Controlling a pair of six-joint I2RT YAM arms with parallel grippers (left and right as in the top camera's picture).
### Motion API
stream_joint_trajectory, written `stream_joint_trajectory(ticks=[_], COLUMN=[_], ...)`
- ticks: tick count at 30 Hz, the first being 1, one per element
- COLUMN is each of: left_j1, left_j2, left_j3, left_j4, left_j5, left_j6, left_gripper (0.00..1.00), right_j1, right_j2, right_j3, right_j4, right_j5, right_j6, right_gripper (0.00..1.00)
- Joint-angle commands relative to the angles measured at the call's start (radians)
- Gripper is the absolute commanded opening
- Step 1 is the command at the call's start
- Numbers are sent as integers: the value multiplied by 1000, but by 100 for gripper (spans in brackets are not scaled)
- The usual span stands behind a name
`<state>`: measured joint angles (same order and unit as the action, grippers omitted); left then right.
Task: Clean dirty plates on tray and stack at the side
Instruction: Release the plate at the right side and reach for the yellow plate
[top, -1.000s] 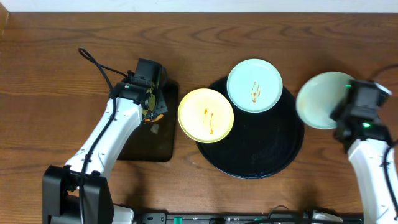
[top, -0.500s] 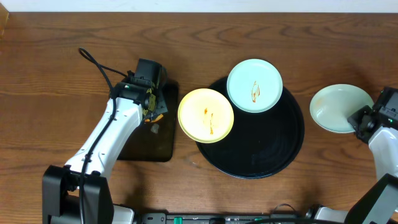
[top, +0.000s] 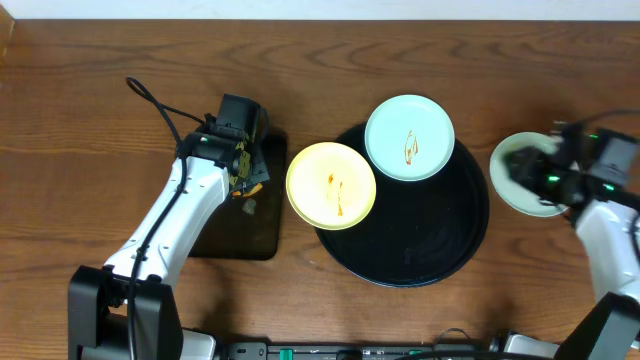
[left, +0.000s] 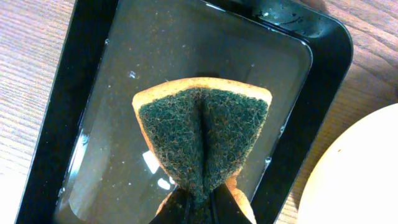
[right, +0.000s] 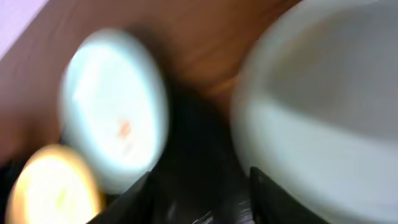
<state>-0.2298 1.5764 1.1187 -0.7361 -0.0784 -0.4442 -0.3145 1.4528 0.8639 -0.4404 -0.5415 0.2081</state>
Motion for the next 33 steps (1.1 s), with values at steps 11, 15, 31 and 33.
stream_joint_trajectory(ticks=[11, 15, 31, 33], left_j1=[4, 4, 4, 4], left_j2=[-6, -6, -6, -6], left_j3=[-5, -5, -5, -5], left_j4=[-4, -5, -5, -5], left_j5=[-12, -12, -12, -12], left_j6=[6, 6, 6, 6], left_gripper=[7, 7, 8, 7], right_j1=[520, 609, 664, 664], right_j2=[90, 167, 365, 365], right_j3=[11, 11, 11, 11], right_j4=[-36, 27, 233, 239], right_j5=[-5, 24, 9, 10], right_j6=[37, 95, 206, 206], right_gripper=[53, 49, 14, 11])
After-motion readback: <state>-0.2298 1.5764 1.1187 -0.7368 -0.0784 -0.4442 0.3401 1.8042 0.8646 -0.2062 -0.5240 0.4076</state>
